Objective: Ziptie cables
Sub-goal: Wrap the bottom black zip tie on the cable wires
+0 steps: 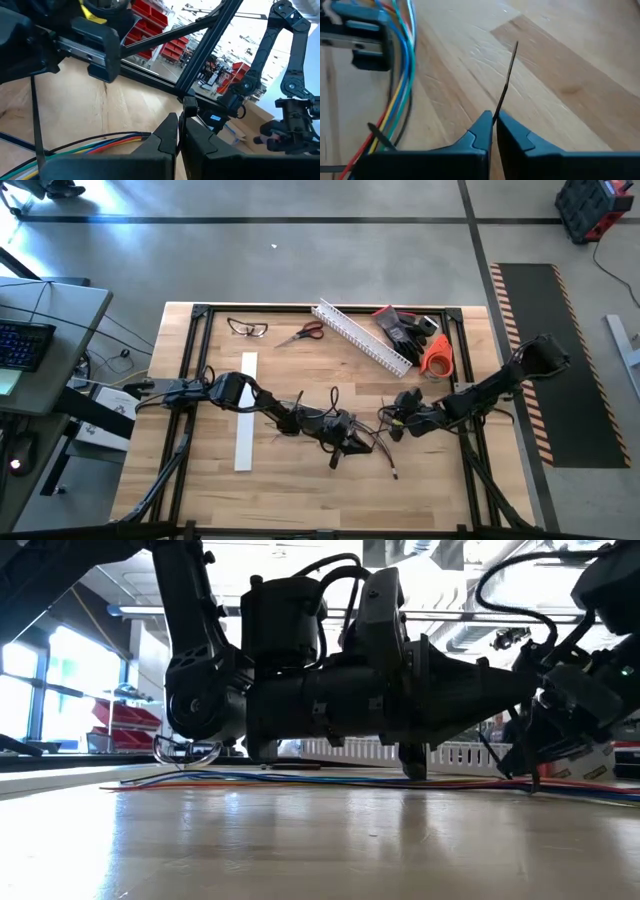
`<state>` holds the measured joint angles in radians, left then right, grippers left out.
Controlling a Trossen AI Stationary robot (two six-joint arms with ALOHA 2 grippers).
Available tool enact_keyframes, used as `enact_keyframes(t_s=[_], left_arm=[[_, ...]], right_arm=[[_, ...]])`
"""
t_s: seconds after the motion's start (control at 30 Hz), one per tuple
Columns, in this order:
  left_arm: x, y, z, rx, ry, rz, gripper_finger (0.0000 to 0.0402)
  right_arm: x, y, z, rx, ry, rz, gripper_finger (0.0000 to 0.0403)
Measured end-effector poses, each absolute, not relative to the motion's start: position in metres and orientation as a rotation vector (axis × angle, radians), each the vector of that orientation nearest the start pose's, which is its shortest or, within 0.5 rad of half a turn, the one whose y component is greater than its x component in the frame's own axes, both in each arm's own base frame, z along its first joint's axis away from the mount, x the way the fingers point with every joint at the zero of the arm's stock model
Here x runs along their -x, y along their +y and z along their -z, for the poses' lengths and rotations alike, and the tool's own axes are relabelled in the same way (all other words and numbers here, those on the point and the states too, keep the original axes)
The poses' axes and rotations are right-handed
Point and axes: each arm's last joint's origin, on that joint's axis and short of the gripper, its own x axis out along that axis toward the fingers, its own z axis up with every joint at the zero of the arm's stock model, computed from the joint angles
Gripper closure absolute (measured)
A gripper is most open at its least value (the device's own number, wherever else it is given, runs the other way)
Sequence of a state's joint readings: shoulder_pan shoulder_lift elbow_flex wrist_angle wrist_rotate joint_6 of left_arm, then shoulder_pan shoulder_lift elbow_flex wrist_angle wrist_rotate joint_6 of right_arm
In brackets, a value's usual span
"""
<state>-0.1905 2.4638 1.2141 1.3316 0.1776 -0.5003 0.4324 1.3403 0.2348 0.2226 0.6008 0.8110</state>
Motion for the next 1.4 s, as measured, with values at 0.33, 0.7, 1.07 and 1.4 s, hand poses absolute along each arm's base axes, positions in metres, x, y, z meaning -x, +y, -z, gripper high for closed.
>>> enact_keyframes(t_s=[0.33, 0.7, 1.07, 1.4], left_arm=[[-0.448, -0.086, -0.064, 0.539, 0.02, 0.4, 0.0402], [-0.447, -0.087, -0.064, 0.538, 0.031, 0.438, 0.0402], [-0.447, -0.087, -0.064, 0.537, 0.037, 0.448, 0.0402], [-0.447, -0.087, -0.063, 0.537, 0.039, 0.449, 0.0402]], right_arm=[[-0.183, 0.102, -0.128, 0.26, 0.557, 0.252, 0.0403], [-0.208, 0.136, -0.126, 0.787, 0.725, 0.198, 0.0403], [-0.215, 0.166, -0.118, 0.904, 0.689, 0.212, 0.0403], [-0.214, 0.169, -0.119, 0.894, 0.673, 0.204, 0.0403]])
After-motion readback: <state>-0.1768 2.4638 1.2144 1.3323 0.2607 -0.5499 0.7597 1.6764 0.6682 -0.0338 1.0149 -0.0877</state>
